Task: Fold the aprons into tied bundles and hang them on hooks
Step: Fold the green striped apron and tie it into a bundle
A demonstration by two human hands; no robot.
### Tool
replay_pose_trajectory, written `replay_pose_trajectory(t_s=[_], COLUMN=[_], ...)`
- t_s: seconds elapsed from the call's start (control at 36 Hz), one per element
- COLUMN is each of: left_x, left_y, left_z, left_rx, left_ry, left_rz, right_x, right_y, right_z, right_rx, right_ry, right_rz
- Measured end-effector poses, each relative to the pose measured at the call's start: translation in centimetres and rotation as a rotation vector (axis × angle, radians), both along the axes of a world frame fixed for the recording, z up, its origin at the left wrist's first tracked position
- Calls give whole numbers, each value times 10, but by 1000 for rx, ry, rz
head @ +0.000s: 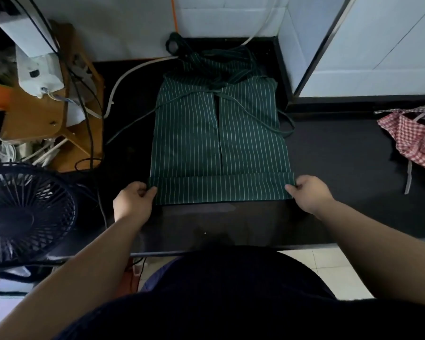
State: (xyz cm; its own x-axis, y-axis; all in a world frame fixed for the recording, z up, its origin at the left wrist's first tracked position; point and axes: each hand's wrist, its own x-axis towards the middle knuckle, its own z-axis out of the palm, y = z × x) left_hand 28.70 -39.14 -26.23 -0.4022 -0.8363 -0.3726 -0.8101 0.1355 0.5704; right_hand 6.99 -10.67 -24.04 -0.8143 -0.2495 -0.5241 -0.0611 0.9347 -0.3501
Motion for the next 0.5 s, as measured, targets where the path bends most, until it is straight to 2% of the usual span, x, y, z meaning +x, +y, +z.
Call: replay_pose_trajectory(t_s=[0.11,0.19,0.25,0.31,0.39,0.5], left_x=[-7,-6,-4,2,11,13], left_y=[4,4,2,-2,-1,6], left_z=[4,5,3,1,6,7], left_rx=[-79,-269,-332,-303,-203,-242], left_ry=[-49,-104,-51,-31,-80,-231], left_rz=[-10,-220,-417,-584,-665,-769], right_x=[-8,-11,-14,-14,-15,-16], right_y=[-4,-6,-8,-9,-5,-2], right_z=[5,7,9,11,12,13], right_rx=[50,190,198,220,278,293], right_ry=[52,204,159,86,11,75], right_rz=[13,341,521,637,716,721])
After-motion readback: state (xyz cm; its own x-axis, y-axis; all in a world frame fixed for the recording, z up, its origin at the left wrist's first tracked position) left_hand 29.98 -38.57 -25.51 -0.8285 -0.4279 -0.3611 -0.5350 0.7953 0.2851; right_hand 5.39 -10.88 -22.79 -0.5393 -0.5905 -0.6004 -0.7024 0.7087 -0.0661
